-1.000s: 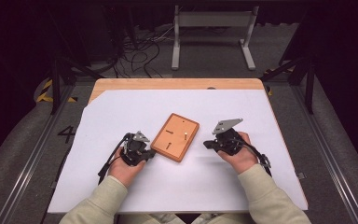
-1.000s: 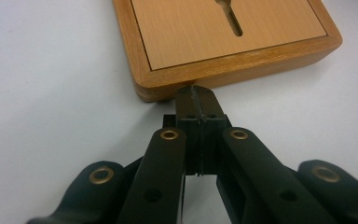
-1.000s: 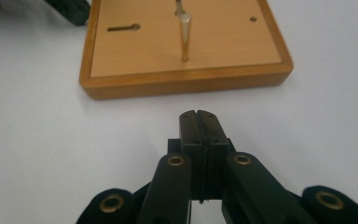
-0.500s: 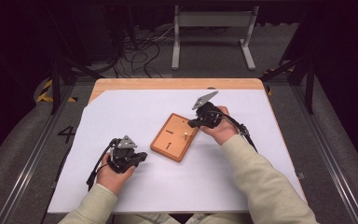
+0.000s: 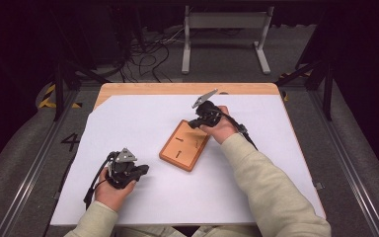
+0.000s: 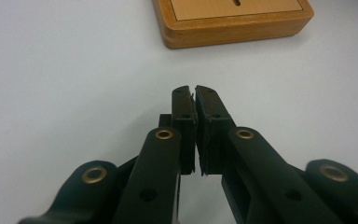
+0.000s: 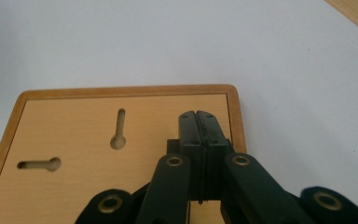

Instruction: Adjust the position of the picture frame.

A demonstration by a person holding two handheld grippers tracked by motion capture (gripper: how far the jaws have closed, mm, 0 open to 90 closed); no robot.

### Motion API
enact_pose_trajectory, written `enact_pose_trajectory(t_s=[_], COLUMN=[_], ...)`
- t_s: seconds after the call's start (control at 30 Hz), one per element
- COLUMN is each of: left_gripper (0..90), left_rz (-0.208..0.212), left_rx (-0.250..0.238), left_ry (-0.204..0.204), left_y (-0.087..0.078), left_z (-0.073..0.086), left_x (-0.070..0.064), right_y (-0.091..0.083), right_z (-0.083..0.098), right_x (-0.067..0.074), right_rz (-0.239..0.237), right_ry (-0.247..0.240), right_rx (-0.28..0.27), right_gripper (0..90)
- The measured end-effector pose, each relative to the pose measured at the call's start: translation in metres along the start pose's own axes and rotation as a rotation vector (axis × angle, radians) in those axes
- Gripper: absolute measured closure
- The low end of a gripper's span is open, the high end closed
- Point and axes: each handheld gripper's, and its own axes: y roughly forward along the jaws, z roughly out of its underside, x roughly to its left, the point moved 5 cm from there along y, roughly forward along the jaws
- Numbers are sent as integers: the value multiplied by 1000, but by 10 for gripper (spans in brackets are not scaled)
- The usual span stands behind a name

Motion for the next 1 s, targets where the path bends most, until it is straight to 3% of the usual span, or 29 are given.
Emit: enact_pose_trajectory(t_s=[0.17,0.23,0.27,0.57,0.83,0.9,1.0], left_gripper=[856,857,857,857,857,858,858], left_rz=[20,26,28,76,95,103,99], left_rx=[-1,2,-1,-25,-19,-20,-13], left_ry=[11,23,33,45,72,56,68], left_y=[3,4,4,4,9,10,11], left_z=[-3,-5,-6,-15,-20,-20,-20], left_x=[-5,-7,-8,-10,-10,-11,-9], right_y=[7,11,13,37,60,65,71], right_z=[-7,-10,-13,-42,-43,-42,-39], right_x=[-1,-1,-1,2,-8,-10,-12], right_rz=[11,19,29,47,58,54,61], right_ry=[34,42,35,-1,19,25,18], right_rx=[-29,-2,20,58,113,125,160], right_gripper=[900,900,900,900,900,900,900])
